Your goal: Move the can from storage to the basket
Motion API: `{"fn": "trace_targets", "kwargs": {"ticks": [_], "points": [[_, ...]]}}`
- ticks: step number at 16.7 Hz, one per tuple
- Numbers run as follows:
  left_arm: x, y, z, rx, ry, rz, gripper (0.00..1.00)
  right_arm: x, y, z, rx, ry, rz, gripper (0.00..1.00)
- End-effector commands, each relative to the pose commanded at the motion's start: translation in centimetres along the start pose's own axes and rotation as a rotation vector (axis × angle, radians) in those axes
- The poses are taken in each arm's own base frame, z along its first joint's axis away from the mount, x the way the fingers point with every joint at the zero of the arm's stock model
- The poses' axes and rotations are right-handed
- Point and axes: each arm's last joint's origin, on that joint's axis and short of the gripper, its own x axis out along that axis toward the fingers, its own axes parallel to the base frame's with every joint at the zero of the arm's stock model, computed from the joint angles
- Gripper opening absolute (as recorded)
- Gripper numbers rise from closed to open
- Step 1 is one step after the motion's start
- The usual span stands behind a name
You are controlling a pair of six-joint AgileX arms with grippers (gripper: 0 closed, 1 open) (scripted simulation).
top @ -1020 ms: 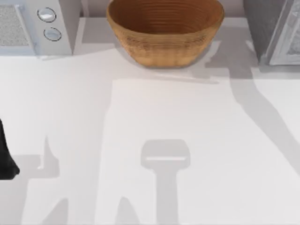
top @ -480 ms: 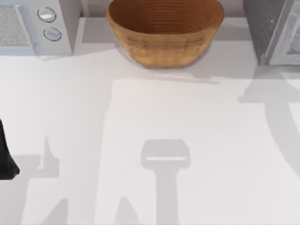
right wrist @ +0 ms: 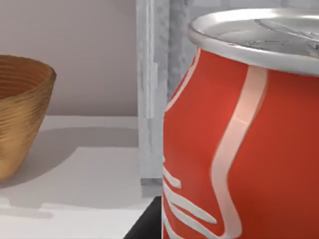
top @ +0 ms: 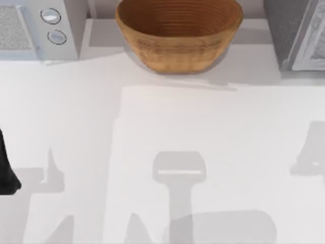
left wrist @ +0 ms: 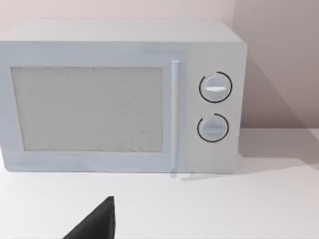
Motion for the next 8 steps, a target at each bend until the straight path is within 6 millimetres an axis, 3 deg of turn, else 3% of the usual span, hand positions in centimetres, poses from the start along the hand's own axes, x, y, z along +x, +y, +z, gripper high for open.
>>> {"fn": "trace_targets", "kwargs": {"ticks": [4, 8], "points": [[0.0, 0.0, 0.0, 0.0, 0.0, 0.0, 1.0, -0.1, -0.6, -5.7, 0.011, -0.071, 0.007, 0.0], [0.0, 0.0, 0.0, 0.0, 0.0, 0.0, 1.0, 0.0, -0.8, -7.3, 0.012, -0.104, 0.009, 0.0]]}}
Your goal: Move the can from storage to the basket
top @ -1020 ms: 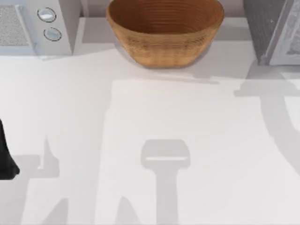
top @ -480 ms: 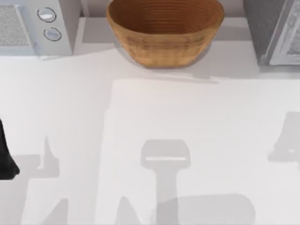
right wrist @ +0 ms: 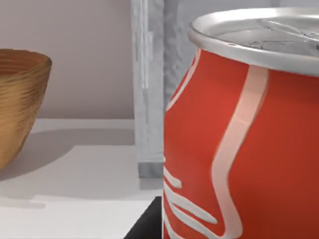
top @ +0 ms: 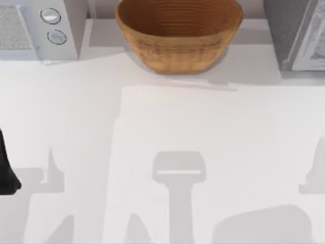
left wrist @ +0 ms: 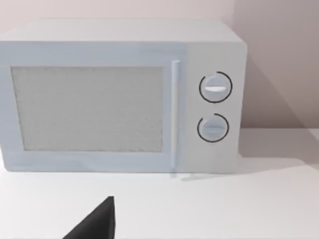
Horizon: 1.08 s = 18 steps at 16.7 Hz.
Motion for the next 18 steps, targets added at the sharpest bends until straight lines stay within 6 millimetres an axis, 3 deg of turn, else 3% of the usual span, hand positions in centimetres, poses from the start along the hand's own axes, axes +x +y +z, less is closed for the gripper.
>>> {"fn": "trace_targets", "kwargs": {"ticks": [5, 8, 13, 15, 18], "points": [[0.0, 0.0, 0.0, 0.0, 0.0, 0.0, 1.0, 0.1, 0.0, -0.3, 0.002, 0.016, 0.002, 0.0], [0.0, 0.0, 0.0, 0.0, 0.0, 0.0, 1.0, 0.1, 0.2, 1.5, 0.003, -0.007, 0.003, 0.0], [0.0, 0.0, 0.0, 0.0, 0.0, 0.0, 1.0, 2.1, 1.2, 9.3, 0.008, -0.058, -0.002, 0.0], [0.0, 0.0, 0.0, 0.0, 0.0, 0.0, 1.0, 4.5, 2.2, 12.8, 0.01, -0.055, -0.006, 0.0], [0.0, 0.0, 0.0, 0.0, 0.0, 0.0, 1.0, 10.3, 4.8, 16.9, 0.008, -0.034, -0.01, 0.0]]}}
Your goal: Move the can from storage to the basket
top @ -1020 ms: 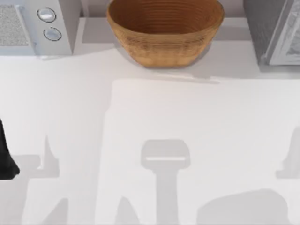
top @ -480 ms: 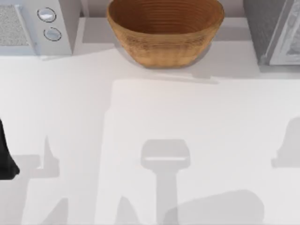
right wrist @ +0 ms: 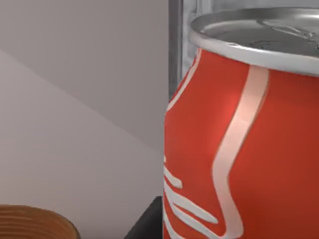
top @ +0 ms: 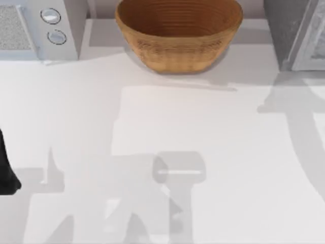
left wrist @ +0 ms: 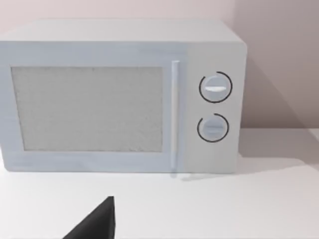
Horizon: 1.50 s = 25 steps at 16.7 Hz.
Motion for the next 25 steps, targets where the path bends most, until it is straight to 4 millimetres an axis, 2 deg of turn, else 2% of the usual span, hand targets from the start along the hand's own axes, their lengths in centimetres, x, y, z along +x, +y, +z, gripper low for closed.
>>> {"fn": "trace_targets", "kwargs": {"ticks": [2, 4, 7, 10, 13, 16, 23, 25], "points": [[0.0, 0.0, 0.0, 0.0, 0.0, 0.0, 1.0, 4.9, 2.8, 1.2, -0.005, 0.019, -0.001, 0.0], [0.0, 0.0, 0.0, 0.0, 0.0, 0.0, 1.0, 9.8, 6.4, 1.1, -0.01, 0.036, -0.001, 0.0], [0.0, 0.0, 0.0, 0.0, 0.0, 0.0, 1.0, 16.1, 12.4, -1.5, -0.021, 0.059, 0.002, 0.0], [0.0, 0.0, 0.0, 0.0, 0.0, 0.0, 1.0, 20.2, 18.0, -5.3, -0.025, 0.068, 0.006, 0.0], [0.0, 0.0, 0.0, 0.0, 0.0, 0.0, 1.0, 22.3, 22.3, -8.5, -0.018, 0.058, 0.01, 0.0], [0.0, 0.0, 0.0, 0.0, 0.0, 0.0, 1.0, 23.0, 24.7, -10.3, -0.009, 0.047, 0.012, 0.0], [0.0, 0.0, 0.0, 0.0, 0.0, 0.0, 1.0, 23.3, 24.9, -11.2, -0.014, 0.058, 0.01, 0.0], [0.0, 0.0, 0.0, 0.0, 0.0, 0.0, 1.0, 24.0, 25.0, -11.6, -0.014, 0.058, 0.01, 0.0]]}}
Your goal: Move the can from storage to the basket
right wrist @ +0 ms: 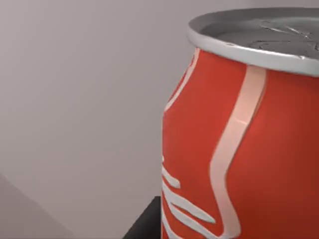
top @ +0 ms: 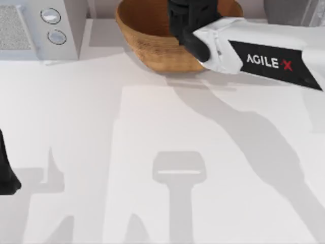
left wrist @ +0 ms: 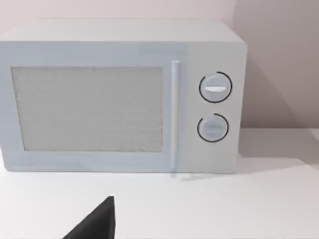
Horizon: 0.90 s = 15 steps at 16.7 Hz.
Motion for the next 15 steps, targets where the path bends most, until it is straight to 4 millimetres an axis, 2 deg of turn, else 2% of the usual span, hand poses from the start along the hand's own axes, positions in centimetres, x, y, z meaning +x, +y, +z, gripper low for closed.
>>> {"fn": "trace_targets", "kwargs": {"ticks": [4, 7, 15], "points": [[0.0, 0.0, 0.0, 0.0, 0.0, 0.0, 1.0, 1.3, 0.2, -0.1, 0.007, -0.013, 0.002, 0.0], [0.0, 0.0, 0.0, 0.0, 0.0, 0.0, 1.0, 1.4, 0.1, -0.1, 0.006, -0.013, 0.002, 0.0], [0.0, 0.0, 0.0, 0.0, 0.0, 0.0, 1.0, 1.4, 0.1, -0.1, 0.006, -0.013, 0.002, 0.6]]}}
